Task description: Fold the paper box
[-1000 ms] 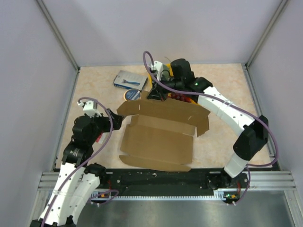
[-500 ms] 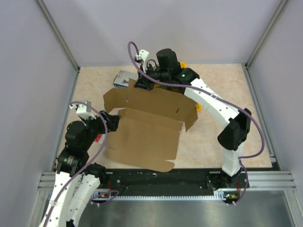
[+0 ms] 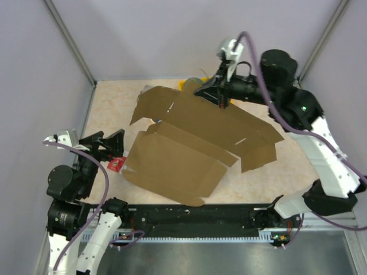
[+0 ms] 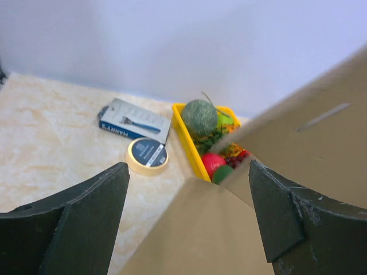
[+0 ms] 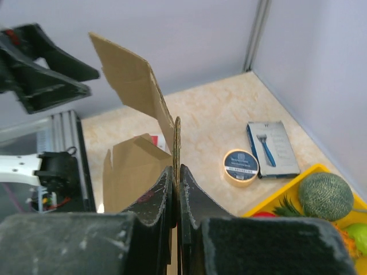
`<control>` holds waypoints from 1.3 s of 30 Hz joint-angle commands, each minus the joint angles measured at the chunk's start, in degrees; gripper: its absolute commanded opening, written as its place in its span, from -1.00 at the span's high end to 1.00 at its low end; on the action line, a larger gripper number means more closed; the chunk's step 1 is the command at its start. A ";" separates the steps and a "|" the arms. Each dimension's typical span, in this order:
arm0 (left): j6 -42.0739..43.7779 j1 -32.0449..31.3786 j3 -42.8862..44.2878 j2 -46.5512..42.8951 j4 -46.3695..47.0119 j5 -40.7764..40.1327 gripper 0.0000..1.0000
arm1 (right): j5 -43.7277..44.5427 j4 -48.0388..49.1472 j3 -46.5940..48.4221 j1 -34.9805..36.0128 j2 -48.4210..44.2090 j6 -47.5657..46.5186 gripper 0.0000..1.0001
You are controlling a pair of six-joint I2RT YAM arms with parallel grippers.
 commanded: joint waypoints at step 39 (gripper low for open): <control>3.98 0.21 6.89 -1.22 -3.48 -3.91 -0.77 | -21.61 1.06 -2.60 -14.57 -14.46 30.13 1.00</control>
